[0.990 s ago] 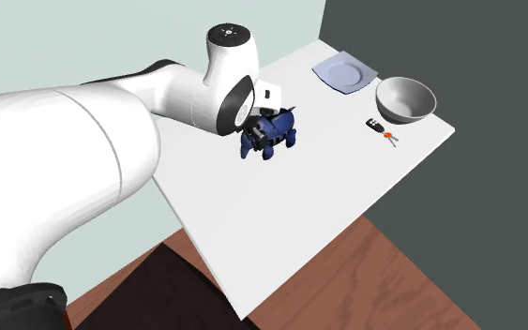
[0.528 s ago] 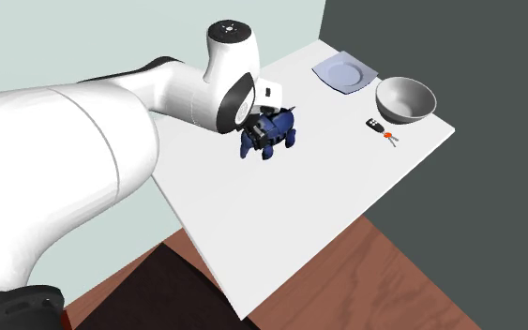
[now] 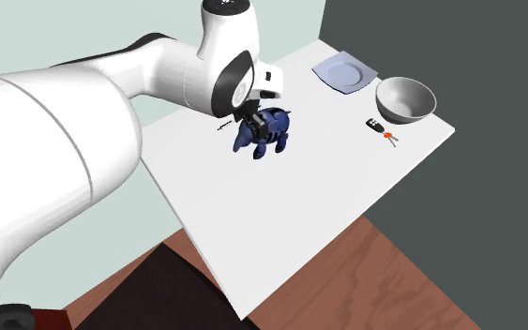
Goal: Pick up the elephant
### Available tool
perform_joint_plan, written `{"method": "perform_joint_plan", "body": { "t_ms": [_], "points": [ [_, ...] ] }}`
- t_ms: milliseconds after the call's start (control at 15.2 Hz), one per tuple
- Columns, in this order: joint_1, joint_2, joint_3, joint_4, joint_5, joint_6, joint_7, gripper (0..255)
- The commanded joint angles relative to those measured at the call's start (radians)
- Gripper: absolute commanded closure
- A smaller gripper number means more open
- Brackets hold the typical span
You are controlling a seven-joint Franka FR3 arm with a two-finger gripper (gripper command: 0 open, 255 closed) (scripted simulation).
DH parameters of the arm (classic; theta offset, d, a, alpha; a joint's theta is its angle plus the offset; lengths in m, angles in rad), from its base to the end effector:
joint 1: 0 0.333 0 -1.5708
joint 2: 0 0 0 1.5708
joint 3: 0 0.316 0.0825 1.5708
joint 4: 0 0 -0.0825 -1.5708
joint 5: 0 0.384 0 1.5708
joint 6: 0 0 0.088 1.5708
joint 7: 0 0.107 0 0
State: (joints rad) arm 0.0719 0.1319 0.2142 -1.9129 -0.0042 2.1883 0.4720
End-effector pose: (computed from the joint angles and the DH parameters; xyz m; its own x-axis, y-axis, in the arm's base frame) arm 0.5814 0.1665 0.4420 0.9745 -0.1903 0.1190 -0.1806 -0.9796 -0.0879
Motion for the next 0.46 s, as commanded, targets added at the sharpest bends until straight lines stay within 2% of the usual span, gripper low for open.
{"method": "perform_joint_plan", "body": {
  "t_ms": [0, 396],
  "points": [
    [0.0, -0.008, 0.001, 0.019, 0.002, -0.026, 0.0, 255],
    [0.0, -0.023, 0.001, 0.057, 0.005, -0.079, -0.001, 255]
  ]
}}
